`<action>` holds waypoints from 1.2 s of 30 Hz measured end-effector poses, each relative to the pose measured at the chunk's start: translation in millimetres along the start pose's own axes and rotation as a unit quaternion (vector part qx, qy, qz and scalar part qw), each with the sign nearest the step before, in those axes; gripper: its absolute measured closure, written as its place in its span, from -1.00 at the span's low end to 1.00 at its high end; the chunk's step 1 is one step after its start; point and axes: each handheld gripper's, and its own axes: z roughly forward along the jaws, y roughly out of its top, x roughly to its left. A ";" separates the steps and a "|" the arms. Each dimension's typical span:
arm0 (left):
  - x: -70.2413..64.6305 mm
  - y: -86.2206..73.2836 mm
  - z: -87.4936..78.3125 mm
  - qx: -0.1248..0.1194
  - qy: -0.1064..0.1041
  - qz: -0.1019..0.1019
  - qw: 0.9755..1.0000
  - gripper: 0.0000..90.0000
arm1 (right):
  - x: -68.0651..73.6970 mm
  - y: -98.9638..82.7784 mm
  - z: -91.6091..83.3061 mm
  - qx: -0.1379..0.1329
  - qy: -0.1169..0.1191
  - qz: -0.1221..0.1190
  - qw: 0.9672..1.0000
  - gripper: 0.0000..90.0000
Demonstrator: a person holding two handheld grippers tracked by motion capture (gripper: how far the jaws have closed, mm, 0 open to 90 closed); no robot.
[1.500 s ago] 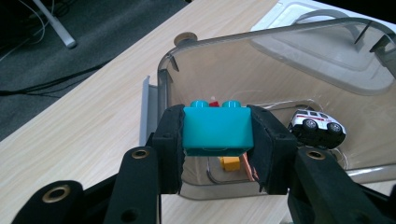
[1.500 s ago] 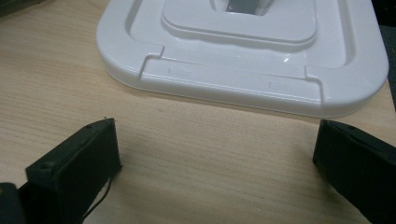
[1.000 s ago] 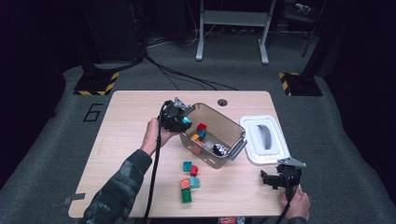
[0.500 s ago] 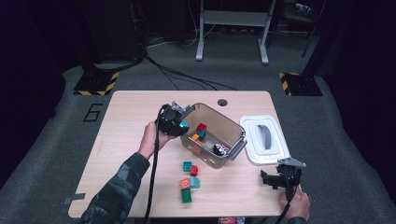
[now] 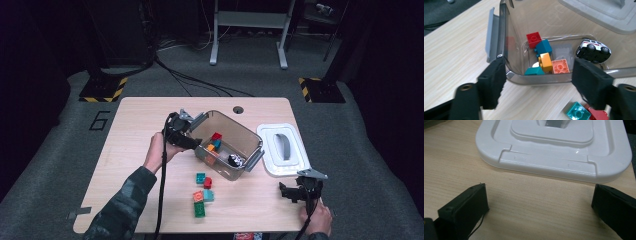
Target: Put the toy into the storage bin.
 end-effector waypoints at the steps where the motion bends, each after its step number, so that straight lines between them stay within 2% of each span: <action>1: -0.6 -1.7 -2.6 -0.003 -0.001 0.002 1.000 -0.48 | 0.0 0.0 0.0 0.000 0.000 0.000 1.000 -1.00; 6: -6.2 -13.8 -14.1 -0.014 0.006 0.006 1.000 -0.65 | 0.0 0.0 0.0 0.000 0.000 0.000 1.000 -1.00; 12: -12.6 -31.2 -25.6 -0.028 0.013 0.008 0.999 -0.71 | 0.0 0.0 0.0 0.000 0.000 0.000 1.000 -1.00; 14: -14.7 -37.3 -26.4 -0.029 0.014 0.013 0.999 -0.72 | 0.0 0.0 0.0 0.000 0.000 0.000 1.000 -1.00; 21: -22.0 -60.2 -16.4 -0.022 0.009 0.006 1.000 -0.83 | 0.0 0.0 0.0 0.000 0.000 0.000 1.000 -1.00; 28: -29.3 -85.3 3.1 -0.004 -0.016 0.008 1.000 -0.92 | 0.0 0.0 0.0 0.000 0.000 -0.001 1.000 -1.00; 30: -30.5 -91.1 9.4 -0.003 -0.032 0.009 0.999 -0.93 | 0.0 0.0 0.0 0.000 0.000 0.000 1.000 -1.00; 31: -31.8 -93.7 12.5 -0.002 -0.031 0.010 0.999 -0.93 | 0.0 0.0 0.0 0.000 0.000 0.000 1.000 -1.00; 36: -36.3 -103.8 28.5 0.000 -0.067 0.020 0.998 -0.82 | 0.0 0.0 0.0 0.000 0.000 0.000 1.000 -1.00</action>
